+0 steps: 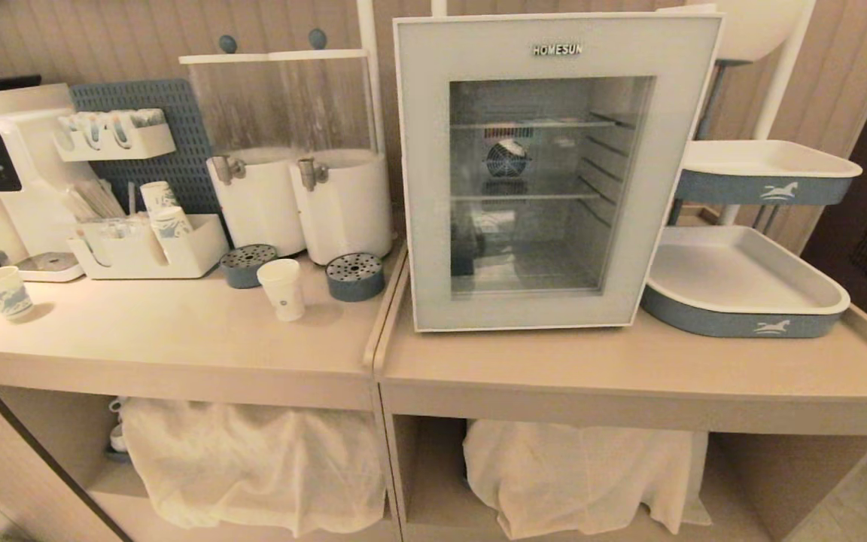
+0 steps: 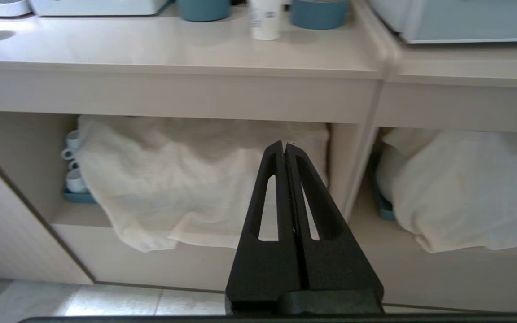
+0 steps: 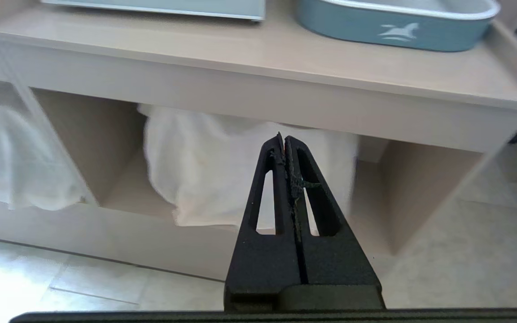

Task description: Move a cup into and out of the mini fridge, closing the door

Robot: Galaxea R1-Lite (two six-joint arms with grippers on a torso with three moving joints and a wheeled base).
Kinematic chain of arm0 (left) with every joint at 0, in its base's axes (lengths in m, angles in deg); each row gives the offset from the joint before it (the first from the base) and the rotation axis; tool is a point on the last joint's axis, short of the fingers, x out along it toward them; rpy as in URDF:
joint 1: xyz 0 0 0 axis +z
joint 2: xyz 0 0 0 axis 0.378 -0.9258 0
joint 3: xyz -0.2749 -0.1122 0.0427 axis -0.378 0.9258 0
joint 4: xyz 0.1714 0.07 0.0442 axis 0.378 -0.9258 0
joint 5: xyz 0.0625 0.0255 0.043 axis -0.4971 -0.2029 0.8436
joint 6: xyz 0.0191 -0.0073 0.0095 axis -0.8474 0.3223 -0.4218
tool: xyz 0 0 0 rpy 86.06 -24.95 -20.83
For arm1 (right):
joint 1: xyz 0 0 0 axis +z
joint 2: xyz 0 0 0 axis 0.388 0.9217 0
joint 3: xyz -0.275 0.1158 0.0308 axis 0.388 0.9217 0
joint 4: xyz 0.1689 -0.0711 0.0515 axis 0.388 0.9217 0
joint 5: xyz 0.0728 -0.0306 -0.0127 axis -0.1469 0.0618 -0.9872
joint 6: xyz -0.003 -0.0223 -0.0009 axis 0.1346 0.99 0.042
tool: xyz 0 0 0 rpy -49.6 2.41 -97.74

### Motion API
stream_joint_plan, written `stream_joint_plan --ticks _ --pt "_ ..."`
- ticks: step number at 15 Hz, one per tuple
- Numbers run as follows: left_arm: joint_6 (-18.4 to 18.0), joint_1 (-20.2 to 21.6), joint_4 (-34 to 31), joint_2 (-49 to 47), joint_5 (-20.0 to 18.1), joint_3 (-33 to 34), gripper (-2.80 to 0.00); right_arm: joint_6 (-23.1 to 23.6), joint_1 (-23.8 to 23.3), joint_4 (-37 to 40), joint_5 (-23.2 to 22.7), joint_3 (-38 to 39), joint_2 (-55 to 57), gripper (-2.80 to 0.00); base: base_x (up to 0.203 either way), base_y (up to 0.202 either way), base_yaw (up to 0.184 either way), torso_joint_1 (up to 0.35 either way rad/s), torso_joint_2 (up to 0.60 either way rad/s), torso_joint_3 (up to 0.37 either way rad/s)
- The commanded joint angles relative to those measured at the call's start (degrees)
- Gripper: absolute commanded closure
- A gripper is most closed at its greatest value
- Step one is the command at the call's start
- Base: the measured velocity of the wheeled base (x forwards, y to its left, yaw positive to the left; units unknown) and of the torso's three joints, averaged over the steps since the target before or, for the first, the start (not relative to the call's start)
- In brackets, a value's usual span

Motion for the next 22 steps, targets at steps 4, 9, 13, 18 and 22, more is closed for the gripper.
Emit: stream_joint_plan --ticks 4,9,13,18,22 --pt "0.02 0.0 0.03 0.11 0.01 0.0 0.0 -3.79 0.01 0.64 1.84 0.53 0.07 0.0 0.0 0.195 -0.002 0.002 0.0 0.001" --pt "0.02 0.0 0.03 0.11 0.01 0.0 0.0 -5.28 0.0 0.52 3.49 0.67 0.05 0.0 0.0 0.189 0.001 0.002 0.0 0.002" --pt "0.02 0.01 0.03 0.11 0.01 0.0 0.0 -5.46 0.0 0.44 3.57 0.67 0.07 0.0 0.0 0.191 0.0 0.002 0.0 0.004" --pt "0.02 0.0 0.03 0.11 0.01 0.0 0.0 -5.55 0.0 0.44 3.66 0.67 -0.01 0.0 0.0 0.191 -0.001 0.003 0.0 0.003" --pt "0.1 0.08 0.03 0.11 0.01 0.0 0.0 -5.57 0.0 0.44 3.66 0.67 0.07 0.0 0.0 0.19 -0.001 0.0 0.0 0.005"
